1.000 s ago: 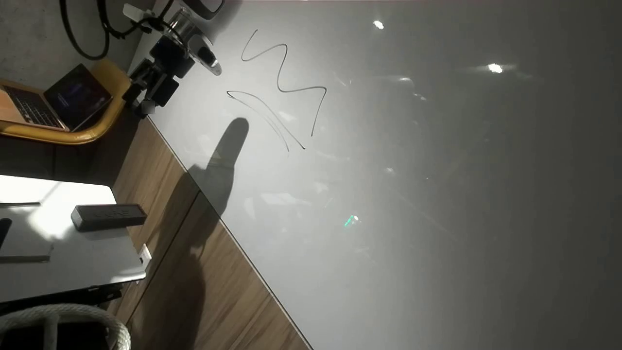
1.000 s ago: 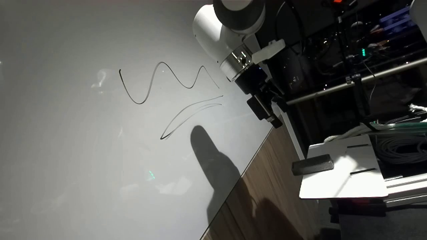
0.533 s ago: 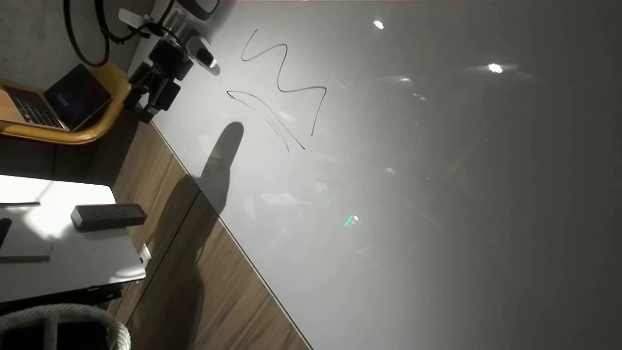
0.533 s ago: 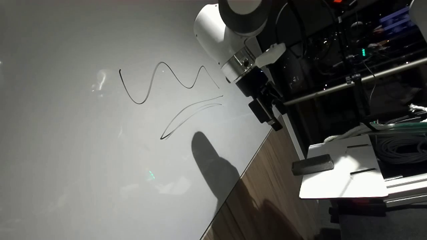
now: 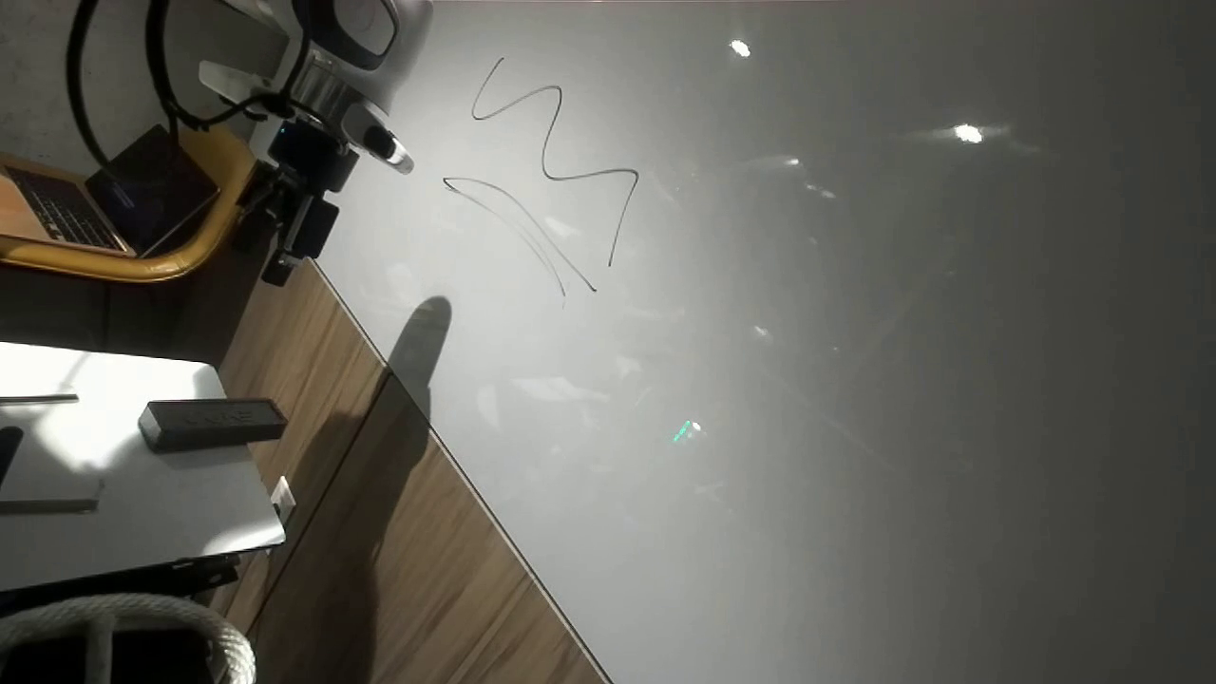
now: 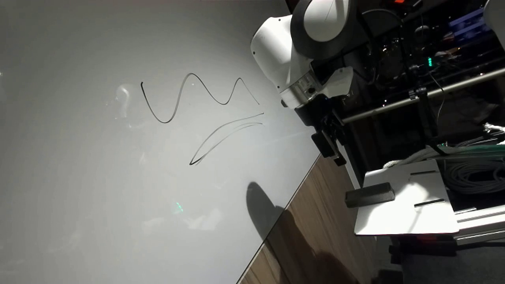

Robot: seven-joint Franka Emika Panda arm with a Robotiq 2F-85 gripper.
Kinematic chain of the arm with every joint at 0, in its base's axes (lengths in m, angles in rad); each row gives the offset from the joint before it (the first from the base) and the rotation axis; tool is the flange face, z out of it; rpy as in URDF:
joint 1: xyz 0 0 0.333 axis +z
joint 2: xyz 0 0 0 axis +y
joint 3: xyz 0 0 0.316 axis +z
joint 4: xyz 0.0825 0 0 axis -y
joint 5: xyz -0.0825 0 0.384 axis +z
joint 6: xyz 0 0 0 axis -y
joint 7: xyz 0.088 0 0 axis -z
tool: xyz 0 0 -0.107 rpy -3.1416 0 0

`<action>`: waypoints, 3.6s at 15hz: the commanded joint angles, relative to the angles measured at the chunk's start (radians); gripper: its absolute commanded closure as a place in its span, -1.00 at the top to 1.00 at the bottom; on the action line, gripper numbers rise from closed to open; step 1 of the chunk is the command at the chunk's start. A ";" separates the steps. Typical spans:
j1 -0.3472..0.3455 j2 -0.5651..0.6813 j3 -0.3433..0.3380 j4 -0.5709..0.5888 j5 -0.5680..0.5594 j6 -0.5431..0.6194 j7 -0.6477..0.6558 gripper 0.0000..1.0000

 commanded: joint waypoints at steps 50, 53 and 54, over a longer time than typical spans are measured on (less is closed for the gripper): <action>-0.043 0.259 -0.192 -0.265 -0.321 0.619 0.020 1.00; -0.036 0.266 -0.187 -0.265 -0.319 0.618 0.020 1.00; -0.033 0.268 -0.186 -0.265 -0.319 0.618 0.021 1.00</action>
